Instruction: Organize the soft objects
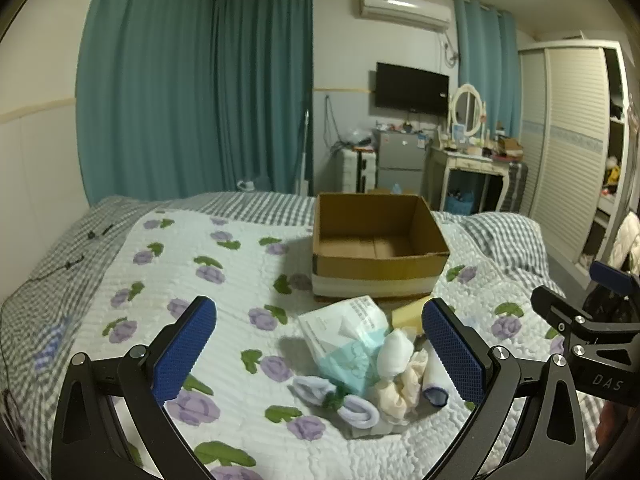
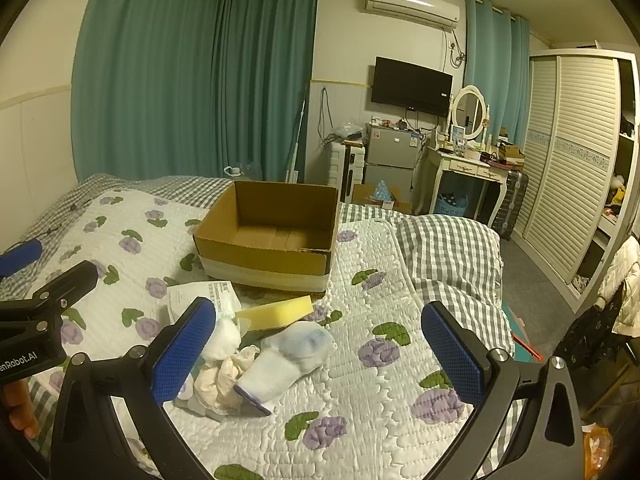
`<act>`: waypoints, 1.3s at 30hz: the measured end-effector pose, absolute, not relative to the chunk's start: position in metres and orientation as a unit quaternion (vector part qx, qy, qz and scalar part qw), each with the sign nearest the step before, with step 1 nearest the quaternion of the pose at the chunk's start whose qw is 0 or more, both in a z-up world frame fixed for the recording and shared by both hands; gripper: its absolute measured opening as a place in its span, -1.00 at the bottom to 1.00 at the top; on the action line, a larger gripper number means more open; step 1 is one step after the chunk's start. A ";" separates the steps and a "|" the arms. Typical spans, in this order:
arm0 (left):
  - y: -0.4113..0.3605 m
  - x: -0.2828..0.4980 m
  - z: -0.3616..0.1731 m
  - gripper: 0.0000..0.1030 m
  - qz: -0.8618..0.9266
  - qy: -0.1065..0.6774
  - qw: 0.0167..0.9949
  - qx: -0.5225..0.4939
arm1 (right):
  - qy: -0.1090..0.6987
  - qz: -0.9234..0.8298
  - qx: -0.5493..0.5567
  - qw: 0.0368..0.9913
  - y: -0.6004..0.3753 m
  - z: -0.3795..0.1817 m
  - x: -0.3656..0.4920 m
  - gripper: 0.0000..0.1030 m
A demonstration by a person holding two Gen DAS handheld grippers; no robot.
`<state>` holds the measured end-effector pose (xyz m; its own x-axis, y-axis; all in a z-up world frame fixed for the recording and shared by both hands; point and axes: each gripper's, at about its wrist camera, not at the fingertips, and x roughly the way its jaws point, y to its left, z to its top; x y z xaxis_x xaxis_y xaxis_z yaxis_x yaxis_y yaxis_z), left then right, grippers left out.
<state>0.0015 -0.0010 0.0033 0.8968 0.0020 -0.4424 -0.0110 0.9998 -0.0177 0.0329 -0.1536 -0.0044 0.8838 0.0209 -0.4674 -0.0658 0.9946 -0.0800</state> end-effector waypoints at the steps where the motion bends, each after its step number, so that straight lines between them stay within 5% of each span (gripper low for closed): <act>1: -0.001 0.001 0.003 1.00 0.003 0.227 0.974 -0.010 | 0.240 0.023 -0.047 0.969 -0.154 -0.004 0.033 1.00; 39: 0.004 -0.001 0.008 1.00 0.007 0.226 0.974 -0.010 | 0.246 0.026 -0.045 0.968 -0.153 -0.014 0.031 1.00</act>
<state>-0.0012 0.0035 0.0076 0.8980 0.0095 -0.4400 -0.0186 0.9997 -0.0164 0.0313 -0.1530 -0.0140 0.8774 0.0282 -0.4790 -0.0728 0.9945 -0.0748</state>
